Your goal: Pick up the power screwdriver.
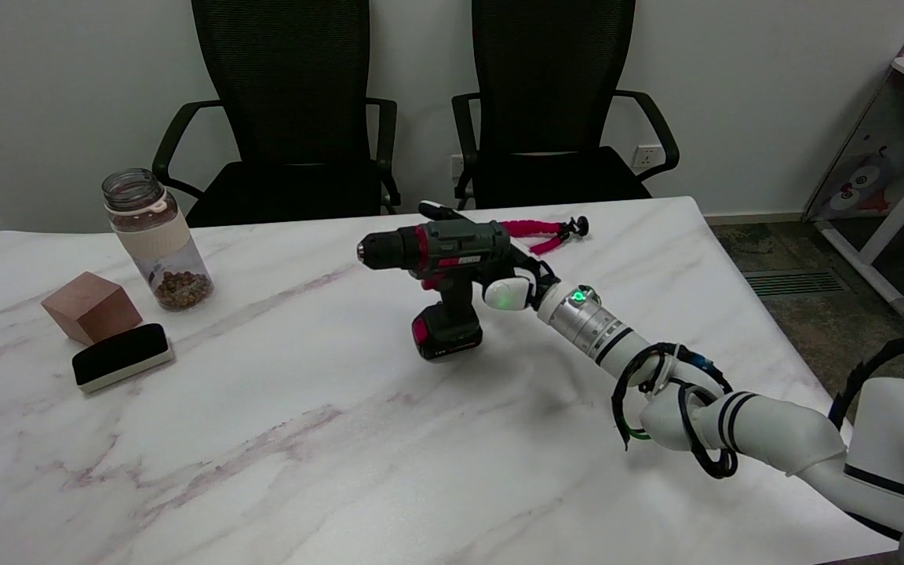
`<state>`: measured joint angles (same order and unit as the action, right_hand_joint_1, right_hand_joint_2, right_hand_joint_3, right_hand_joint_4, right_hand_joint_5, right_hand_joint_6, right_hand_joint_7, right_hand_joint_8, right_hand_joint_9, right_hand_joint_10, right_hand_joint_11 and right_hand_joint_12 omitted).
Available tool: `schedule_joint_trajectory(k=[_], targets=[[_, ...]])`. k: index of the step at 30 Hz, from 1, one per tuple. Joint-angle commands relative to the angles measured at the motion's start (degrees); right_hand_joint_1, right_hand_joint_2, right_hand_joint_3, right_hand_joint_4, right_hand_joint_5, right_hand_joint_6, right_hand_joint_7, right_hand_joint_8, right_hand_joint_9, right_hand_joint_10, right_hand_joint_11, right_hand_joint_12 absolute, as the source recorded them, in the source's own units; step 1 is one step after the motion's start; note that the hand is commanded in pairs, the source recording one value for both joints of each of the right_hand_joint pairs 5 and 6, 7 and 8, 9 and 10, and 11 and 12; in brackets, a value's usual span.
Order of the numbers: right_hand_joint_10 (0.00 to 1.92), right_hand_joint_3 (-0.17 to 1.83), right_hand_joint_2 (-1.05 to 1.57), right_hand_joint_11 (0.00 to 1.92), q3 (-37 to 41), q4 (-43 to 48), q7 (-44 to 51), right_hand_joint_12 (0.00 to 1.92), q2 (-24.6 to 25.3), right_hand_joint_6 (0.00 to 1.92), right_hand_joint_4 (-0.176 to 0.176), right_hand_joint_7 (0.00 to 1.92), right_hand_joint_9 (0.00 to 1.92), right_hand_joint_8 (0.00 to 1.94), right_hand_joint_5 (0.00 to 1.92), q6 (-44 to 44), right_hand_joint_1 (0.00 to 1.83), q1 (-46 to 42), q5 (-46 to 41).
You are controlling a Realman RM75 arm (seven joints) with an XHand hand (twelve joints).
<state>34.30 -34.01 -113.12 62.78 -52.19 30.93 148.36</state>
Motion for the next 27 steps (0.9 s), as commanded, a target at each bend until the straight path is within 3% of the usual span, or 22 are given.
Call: schedule_joint_trajectory(k=[1,27], targets=[[0.39,0.87,-0.53,0.56,0.68,-2.00,-1.66,0.56,-0.29,0.23,0.176,0.23,0.39,0.23,0.23,-1.83,1.02,-3.45,-0.09],[0.35,0.90,-0.57,0.49,0.16,-0.63,-1.49,0.49,1.94,0.17,0.176,0.17,0.35,0.17,0.17,-0.72,1.00,-2.72,-0.09]])
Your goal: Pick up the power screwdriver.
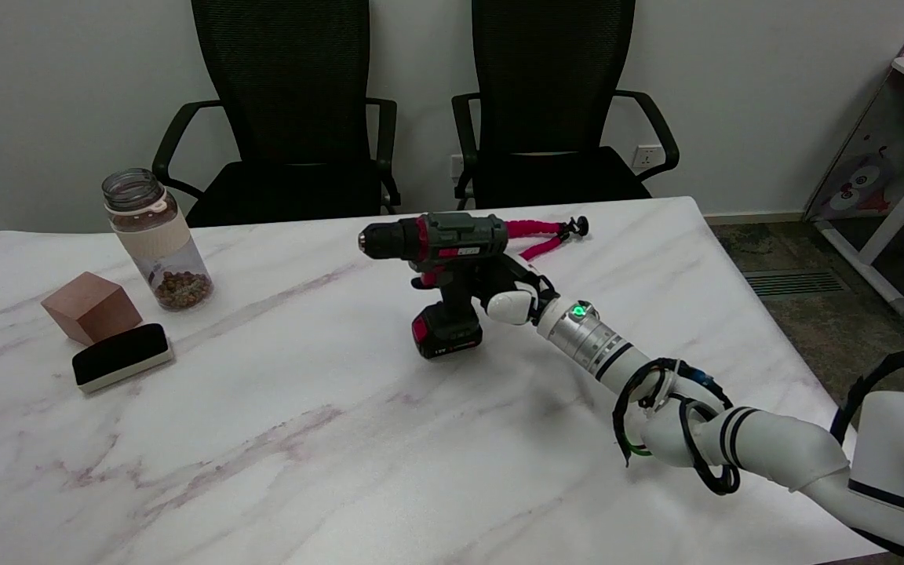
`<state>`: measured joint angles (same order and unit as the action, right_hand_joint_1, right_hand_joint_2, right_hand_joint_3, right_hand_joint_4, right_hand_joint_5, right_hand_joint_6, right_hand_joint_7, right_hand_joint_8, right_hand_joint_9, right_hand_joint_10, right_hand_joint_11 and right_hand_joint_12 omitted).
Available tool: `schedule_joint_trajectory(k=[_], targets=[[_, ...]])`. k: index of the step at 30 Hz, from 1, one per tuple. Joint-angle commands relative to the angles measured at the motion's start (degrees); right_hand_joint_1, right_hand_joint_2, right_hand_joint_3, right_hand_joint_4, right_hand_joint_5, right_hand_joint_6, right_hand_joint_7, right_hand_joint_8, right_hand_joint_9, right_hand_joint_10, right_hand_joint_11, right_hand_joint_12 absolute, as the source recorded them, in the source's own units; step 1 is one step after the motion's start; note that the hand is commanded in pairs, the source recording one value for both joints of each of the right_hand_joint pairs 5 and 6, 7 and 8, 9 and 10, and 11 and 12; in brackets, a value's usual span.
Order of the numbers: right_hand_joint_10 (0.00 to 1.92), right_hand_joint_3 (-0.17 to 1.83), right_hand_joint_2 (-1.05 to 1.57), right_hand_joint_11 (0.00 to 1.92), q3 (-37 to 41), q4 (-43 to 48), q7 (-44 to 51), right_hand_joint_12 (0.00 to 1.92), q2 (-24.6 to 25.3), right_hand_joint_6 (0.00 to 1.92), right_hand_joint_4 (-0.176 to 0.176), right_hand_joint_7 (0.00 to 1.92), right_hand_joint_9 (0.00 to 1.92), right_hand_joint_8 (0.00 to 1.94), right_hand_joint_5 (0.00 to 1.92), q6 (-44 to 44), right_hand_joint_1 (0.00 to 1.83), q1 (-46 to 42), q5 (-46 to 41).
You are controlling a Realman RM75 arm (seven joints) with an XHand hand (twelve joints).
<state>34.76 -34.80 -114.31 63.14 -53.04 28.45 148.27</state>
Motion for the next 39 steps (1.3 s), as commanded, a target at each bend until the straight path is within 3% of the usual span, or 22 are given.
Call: schedule_joint_trajectory(k=[1,16,23,27,36,39], targets=[[0.34,0.90,-0.57,0.49,-0.31,0.17,-0.30,0.49,1.63,0.17,0.176,0.17,0.34,0.17,0.17,0.13,1.00,-0.27,0.01],[0.36,0.86,-0.52,0.49,0.08,0.12,0.02,0.49,1.81,0.14,0.176,0.14,0.36,0.14,0.14,0.47,1.03,0.11,0.01],[0.72,1.12,-0.46,0.51,0.22,0.08,0.08,0.51,2.02,0.15,0.176,0.15,0.72,0.15,0.15,1.88,1.06,0.46,0.01],[0.92,1.31,-0.43,0.66,0.22,0.64,0.14,0.66,2.57,0.24,0.176,0.24,0.92,0.24,0.24,2.16,1.07,0.93,0.01],[1.13,1.40,-0.31,0.86,0.22,1.39,0.23,0.86,3.69,0.34,0.176,0.34,1.13,0.34,0.34,3.47,1.07,1.99,0.01],[1.32,1.31,-0.18,1.13,-0.03,1.61,0.23,1.13,3.87,0.41,0.176,0.41,1.32,0.41,0.41,3.55,1.06,2.30,0.01]])
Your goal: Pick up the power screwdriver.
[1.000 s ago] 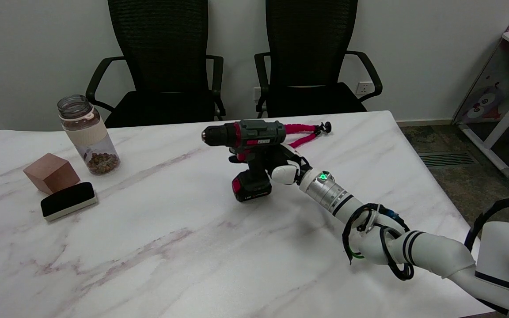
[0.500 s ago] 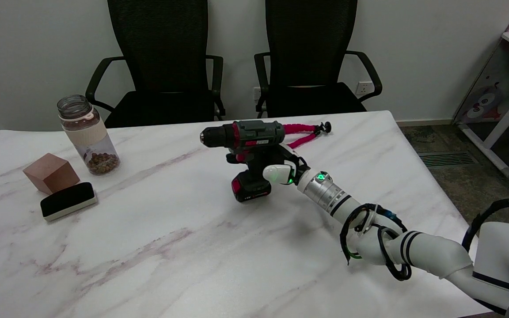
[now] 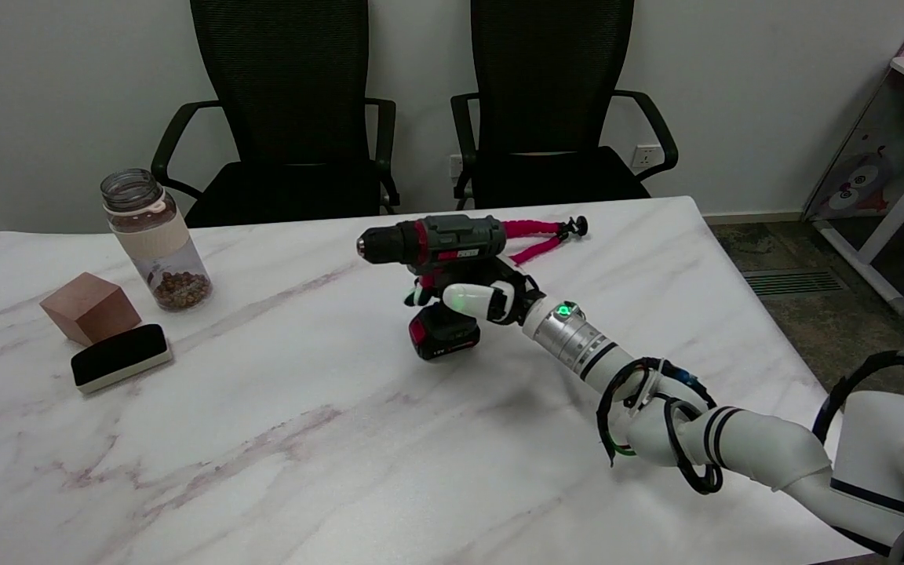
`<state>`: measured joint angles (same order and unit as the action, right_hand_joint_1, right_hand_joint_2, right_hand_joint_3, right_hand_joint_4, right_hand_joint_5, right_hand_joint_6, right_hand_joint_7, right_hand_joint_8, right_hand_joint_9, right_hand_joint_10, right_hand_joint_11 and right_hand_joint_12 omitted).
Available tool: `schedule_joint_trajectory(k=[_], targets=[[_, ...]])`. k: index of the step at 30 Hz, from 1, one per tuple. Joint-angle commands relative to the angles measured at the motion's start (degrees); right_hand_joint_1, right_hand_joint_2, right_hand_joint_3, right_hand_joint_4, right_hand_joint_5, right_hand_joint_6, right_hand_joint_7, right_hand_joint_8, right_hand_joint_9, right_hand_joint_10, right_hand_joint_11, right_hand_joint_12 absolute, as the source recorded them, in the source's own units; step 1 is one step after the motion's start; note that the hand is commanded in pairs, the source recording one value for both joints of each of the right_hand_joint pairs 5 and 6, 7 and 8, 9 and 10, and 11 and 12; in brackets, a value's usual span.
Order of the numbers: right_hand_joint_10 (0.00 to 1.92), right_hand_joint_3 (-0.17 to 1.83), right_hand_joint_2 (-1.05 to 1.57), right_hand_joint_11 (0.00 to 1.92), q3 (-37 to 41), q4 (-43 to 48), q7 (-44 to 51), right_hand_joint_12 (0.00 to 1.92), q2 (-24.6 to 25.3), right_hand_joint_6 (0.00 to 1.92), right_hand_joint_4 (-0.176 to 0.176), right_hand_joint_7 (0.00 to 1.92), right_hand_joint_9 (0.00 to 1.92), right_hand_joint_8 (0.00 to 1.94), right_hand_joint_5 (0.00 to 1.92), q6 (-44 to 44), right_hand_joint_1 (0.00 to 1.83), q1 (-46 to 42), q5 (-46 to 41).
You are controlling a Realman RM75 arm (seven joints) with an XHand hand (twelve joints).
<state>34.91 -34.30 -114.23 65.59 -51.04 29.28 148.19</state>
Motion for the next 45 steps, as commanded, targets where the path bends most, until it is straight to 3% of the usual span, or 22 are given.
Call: schedule_joint_trajectory(k=[1,7,11,16,17,18,19,21,22,26,27,40,41,42,44,45], targets=[[1.37,1.26,-0.14,1.19,-0.28,1.19,0.15,1.19,1.46,0.42,0.176,0.42,1.37,0.42,0.42,1.56,1.06,1.60,0.08],[1.53,1.18,-0.08,1.36,-0.37,1.42,0.15,1.36,1.55,0.52,0.176,0.52,1.53,0.52,0.52,1.56,1.05,1.66,0.08],[1.58,1.31,-0.10,1.40,-0.32,1.51,0.15,1.40,1.55,0.67,0.176,0.67,1.58,0.67,0.67,1.73,1.10,1.74,0.08],[1.65,1.41,-0.07,1.44,-0.67,1.25,0.24,1.44,1.55,0.94,0.176,0.94,1.65,0.94,0.94,1.91,1.03,2.13,0.70],[1.66,1.37,-0.05,1.44,-0.75,1.21,0.24,1.44,1.59,1.03,0.072,1.03,1.66,1.03,1.03,1.94,1.01,2.21,0.74],[1.67,1.32,-0.02,1.44,-0.81,1.13,0.24,1.44,1.64,1.12,-0.008,1.12,1.67,1.12,1.12,2.02,1.00,2.27,0.79],[1.67,1.28,0.00,1.45,-0.81,1.04,0.24,1.45,1.64,1.18,-0.029,1.18,1.67,1.18,1.18,2.08,1.00,2.27,0.79],[1.69,1.21,0.06,1.46,-0.81,0.90,0.24,1.46,1.73,1.31,-0.110,1.31,1.69,1.31,1.31,2.25,0.99,2.39,0.79],[1.70,1.16,0.10,1.46,-0.81,0.90,0.24,1.46,1.77,1.39,-0.121,1.39,1.70,1.39,1.39,2.26,0.98,2.48,0.79],[1.73,1.06,0.19,1.49,-0.85,0.90,0.24,1.49,2.07,1.60,-0.084,1.60,1.73,1.60,1.60,2.26,0.97,2.79,0.79],[1.73,1.05,0.19,1.49,-0.90,0.90,0.24,1.49,2.16,1.62,-0.035,1.62,1.73,1.62,1.62,2.26,0.98,2.83,0.79],[1.83,0.84,0.30,1.60,-0.96,-5.75,10.55,1.60,1.52,1.92,0.020,1.92,1.83,1.92,1.92,3.96,0.99,3.76,0.79],[1.84,0.83,0.33,1.60,-0.75,-6.55,10.82,1.60,1.47,1.92,0.164,1.92,1.84,1.92,1.92,4.14,0.99,3.76,0.79],[1.84,0.81,0.35,1.60,-0.64,-7.17,10.87,1.60,1.43,1.92,0.176,1.92,1.84,1.92,1.92,4.19,1.01,3.80,0.79],[1.85,0.79,0.38,1.61,-0.55,-8.26,10.91,1.61,1.18,1.92,0.176,1.92,1.85,1.92,1.92,4.23,1.02,4.01,0.79],[1.86,0.79,0.44,1.63,-0.55,-8.80,10.99,1.63,1.00,1.92,0.089,1.92,1.86,1.92,1.92,4.28,1.02,4.11,0.79]])
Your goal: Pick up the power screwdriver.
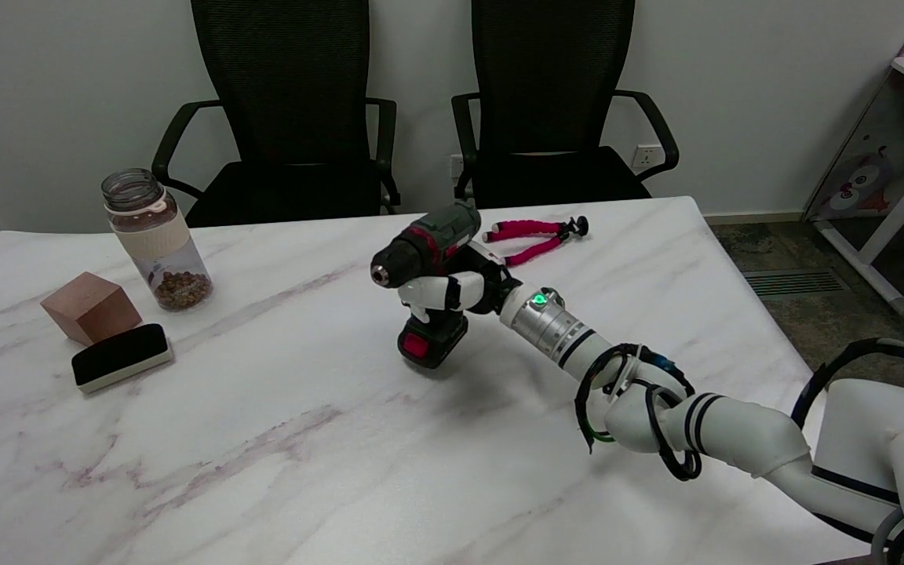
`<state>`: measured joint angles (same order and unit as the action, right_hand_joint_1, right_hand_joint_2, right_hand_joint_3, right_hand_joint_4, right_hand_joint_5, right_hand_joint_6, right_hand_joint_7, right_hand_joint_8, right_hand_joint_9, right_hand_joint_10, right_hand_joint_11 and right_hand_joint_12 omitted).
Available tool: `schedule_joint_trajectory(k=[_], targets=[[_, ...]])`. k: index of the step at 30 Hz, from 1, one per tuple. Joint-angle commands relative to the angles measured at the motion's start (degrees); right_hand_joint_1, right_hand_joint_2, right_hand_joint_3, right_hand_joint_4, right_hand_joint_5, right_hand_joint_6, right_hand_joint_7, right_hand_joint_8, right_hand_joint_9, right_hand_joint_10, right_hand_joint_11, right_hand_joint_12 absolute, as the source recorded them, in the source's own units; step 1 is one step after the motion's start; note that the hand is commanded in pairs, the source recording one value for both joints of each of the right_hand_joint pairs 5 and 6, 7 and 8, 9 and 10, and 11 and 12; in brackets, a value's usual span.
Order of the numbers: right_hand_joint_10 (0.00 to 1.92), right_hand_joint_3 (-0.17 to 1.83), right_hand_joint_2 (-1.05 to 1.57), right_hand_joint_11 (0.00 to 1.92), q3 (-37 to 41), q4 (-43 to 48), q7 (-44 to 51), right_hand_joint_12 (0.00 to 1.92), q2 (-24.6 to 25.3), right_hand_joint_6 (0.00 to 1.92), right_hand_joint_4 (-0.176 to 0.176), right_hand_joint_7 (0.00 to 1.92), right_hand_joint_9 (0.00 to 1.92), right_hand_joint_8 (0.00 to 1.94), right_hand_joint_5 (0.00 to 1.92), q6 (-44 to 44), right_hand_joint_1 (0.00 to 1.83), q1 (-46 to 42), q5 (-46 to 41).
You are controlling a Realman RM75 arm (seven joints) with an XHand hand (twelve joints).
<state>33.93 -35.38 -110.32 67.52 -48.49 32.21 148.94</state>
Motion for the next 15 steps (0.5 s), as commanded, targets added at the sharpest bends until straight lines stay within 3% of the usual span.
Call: schedule_joint_trajectory(k=[1,15], targets=[[1.86,0.80,0.48,1.64,0.43,-8.23,7.32,1.64,-1.05,1.92,0.022,1.92,1.86,1.92,1.92,1.73,1.03,1.27,0.03],[1.92,0.70,0.84,1.71,1.18,-16.55,7.57,1.71,-4.48,1.92,0.029,1.92,1.92,1.92,1.92,4.02,1.11,2.93,-0.21]])
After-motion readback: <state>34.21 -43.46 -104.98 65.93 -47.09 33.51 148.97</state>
